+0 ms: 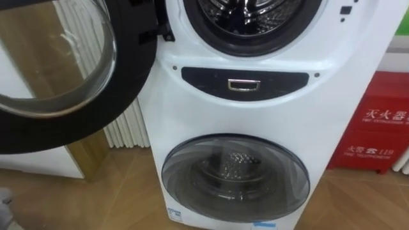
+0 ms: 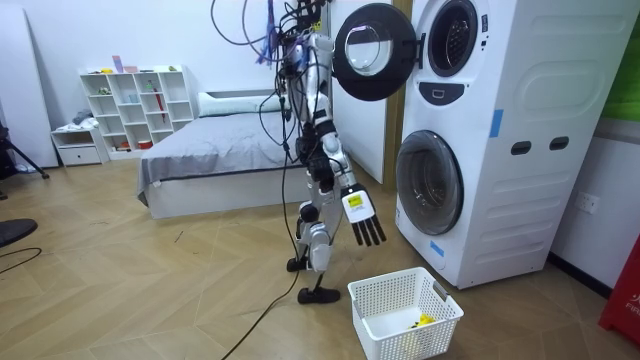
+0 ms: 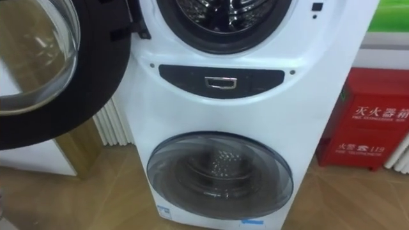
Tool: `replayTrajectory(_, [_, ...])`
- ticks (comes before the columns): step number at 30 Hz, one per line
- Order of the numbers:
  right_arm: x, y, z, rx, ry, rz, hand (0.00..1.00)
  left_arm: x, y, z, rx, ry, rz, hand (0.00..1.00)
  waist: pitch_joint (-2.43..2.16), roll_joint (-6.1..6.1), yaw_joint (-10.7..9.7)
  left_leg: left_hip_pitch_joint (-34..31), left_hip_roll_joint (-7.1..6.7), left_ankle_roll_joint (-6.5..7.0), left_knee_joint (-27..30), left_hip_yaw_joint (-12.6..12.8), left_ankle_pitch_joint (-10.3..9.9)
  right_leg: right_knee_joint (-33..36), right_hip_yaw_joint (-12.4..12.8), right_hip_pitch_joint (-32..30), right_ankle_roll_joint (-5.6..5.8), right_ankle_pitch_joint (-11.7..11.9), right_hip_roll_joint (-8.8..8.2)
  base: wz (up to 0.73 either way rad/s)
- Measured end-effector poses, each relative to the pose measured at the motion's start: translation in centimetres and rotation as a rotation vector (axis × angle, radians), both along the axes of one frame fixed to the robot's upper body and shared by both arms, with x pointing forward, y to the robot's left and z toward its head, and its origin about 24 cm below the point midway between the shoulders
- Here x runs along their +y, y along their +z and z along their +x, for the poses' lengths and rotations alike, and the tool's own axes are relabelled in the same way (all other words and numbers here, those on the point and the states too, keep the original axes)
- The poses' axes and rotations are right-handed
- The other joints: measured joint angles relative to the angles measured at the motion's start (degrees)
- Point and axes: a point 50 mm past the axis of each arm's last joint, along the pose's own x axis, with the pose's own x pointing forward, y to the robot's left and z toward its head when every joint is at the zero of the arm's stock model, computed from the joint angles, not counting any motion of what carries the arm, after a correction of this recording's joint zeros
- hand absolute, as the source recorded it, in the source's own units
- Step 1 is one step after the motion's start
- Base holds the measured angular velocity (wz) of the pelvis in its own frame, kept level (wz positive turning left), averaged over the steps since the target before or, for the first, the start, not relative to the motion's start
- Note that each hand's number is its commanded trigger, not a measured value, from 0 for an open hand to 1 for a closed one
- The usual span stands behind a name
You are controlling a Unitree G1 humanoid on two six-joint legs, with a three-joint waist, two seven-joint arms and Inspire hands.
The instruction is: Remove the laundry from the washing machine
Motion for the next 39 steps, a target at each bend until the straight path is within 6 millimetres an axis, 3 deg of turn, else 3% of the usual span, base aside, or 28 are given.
replayTrajectory(6, [0.5,-0.3,0.6,-0.002,0.053,0.052,0.00,-0.4,0.2,0.3,-0.008,-0.022,0.008,0.00,0.23,-0.46,-1.5,-0.8,-0.14,0.00,0.8,-1.6,0.0,-0.1,-0.3,0.1,0.00,0.0,-0.05,0.19])
replayTrajectory(8, [0.6,-0.4,0.9,-0.003,0.069,0.067,0.00,-1.1,0.0,0.7,0.018,-0.043,0.033,0.00,0.25,-0.44,-3.3,-1.5,-0.45,0.04,1.6,-3.3,0.0,-0.1,-1.2,0.6,0.00,0.0,-0.29,0.41])
replayTrajectory(13, [0.9,-0.4,3.2,-0.048,0.136,0.087,0.00,-4.8,-0.9,2.3,-0.005,-0.151,0.025,0.00,0.31,-0.34,-3.7,-2.5,-0.90,0.30,3.1,-4.9,0.2,0.0,0.3,0.8,0.85,0.6,-0.39,0.21])
replayTrajectory(16, [1.5,-0.7,4.2,-0.065,0.180,0.123,0.00,-6.7,-0.1,2.3,-0.085,-0.205,0.039,0.00,0.32,-0.34,-3.6,-2.6,-1.16,0.48,3.4,-6.0,0.4,0.2,0.7,1.1,0.95,0.8,-0.52,0.21])
replayTrajectory(20, [2.2,-1.1,4.6,-0.046,0.232,0.155,0.00,-8.2,0.3,2.4,-0.134,-0.251,0.052,0.00,0.40,-0.34,-3.7,-3.4,-1.94,0.68,3.3,-6.1,1.1,-0.1,0.2,0.9,0.99,0.8,-1.33,0.03])
replayTrajectory(21, [2.6,-1.3,4.5,-0.031,0.245,0.173,0.00,-9.3,0.6,2.6,-0.173,-0.283,0.051,0.00,0.42,-0.38,-4.0,-3.6,-2.08,0.71,3.3,-6.1,1.3,-0.1,-0.2,0.8,1.15,0.9,-1.49,0.04])
replayTrajectory(25, [3.2,-1.8,3.6,0.018,0.225,0.210,0.00,-10.2,-0.7,2.1,-0.196,-0.274,-0.002,0.00,0.45,-0.46,-5.6,-4.4,-2.84,0.93,3.2,-6.1,2.3,-1.0,-0.1,0.4,1.49,0.6,-2.19,0.02])
replayTrajectory(31, [3.5,-2.0,3.5,0.041,0.211,0.198,0.00,-10.3,-1.2,1.7,-0.204,-0.270,-0.033,0.00,0.53,-0.73,-7.4,-4.5,-2.86,1.13,3.2,-5.4,2.7,-0.8,0.8,-0.2,2.16,0.5,-2.32,-0.05])
replayTrajectory(39, [3.4,-1.7,4.6,0.013,0.239,0.166,0.00,-10.3,-1.4,0.8,-0.212,-0.277,-0.040,0.00,0.40,-0.41,-7.6,-4.2,-2.88,1.14,2.5,-5.4,2.7,-0.9,0.7,-0.1,1.66,0.9,-2.29,0.00])
